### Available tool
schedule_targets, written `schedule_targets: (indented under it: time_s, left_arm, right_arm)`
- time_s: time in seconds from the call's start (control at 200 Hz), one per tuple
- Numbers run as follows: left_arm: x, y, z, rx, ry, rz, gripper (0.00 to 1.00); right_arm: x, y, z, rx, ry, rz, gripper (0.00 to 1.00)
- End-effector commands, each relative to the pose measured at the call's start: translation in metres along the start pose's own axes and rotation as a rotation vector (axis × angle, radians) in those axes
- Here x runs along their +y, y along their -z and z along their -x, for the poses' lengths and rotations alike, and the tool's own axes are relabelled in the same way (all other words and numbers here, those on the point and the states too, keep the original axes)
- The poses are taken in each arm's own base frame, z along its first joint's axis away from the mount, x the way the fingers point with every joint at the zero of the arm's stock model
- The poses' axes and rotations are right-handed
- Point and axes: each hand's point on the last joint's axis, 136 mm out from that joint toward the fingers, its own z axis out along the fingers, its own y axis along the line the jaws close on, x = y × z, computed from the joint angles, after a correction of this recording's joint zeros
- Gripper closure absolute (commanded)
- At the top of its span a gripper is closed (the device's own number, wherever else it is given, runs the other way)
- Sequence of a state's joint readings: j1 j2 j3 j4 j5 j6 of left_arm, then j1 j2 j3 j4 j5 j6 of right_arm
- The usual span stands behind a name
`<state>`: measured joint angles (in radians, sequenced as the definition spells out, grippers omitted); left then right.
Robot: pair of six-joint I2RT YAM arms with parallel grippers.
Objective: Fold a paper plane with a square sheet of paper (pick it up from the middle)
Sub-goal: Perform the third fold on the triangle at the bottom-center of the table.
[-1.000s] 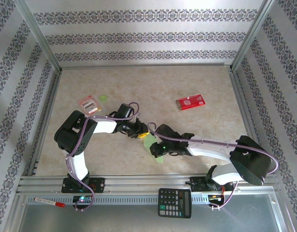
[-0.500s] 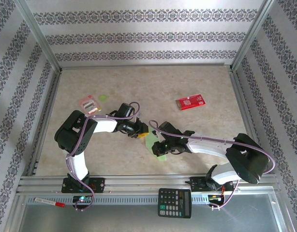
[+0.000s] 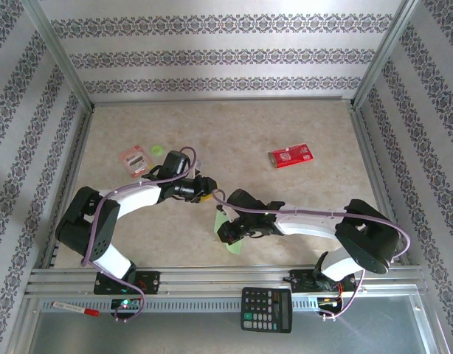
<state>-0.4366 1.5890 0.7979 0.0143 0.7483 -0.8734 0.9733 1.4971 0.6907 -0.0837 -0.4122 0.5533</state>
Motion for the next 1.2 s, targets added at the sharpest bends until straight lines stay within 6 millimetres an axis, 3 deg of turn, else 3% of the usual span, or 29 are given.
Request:
schedule_targets:
  time_s: [0.0, 0.215, 0.48, 0.809, 0.974, 1.199]
  left_arm:
    - [0.016, -0.006, -0.012, 0.044, 0.061, 0.046, 0.63]
    - [0.012, -0.026, -0.018, 0.101, 0.049, 0.036, 0.63]
    - [0.006, -0.037, -0.010, 0.094, 0.064, 0.012, 0.64]
    - [-0.007, -0.064, -0.011, 0.148, 0.044, 0.006, 0.64]
    - [0.013, -0.077, -0.010, 0.174, 0.042, 0.092, 0.65]
    - [0.043, -0.079, -0.012, 0.181, 0.038, 0.173, 0.68]
  right_arm:
    - [0.018, -0.006, 0.007, -0.011, 0.037, 0.045, 1.00]
    - [0.016, -0.004, -0.001, -0.009, 0.062, 0.030, 1.00]
    - [-0.012, 0.012, -0.014, -0.002, 0.036, -0.058, 1.00]
    - [-0.018, 0.024, -0.012, -0.019, 0.052, -0.038, 1.00]
    - [-0.023, 0.025, -0.010, -0.021, 0.046, -0.043, 1.00]
    - [-0.027, 0.027, -0.008, -0.012, 0.020, -0.034, 0.98]
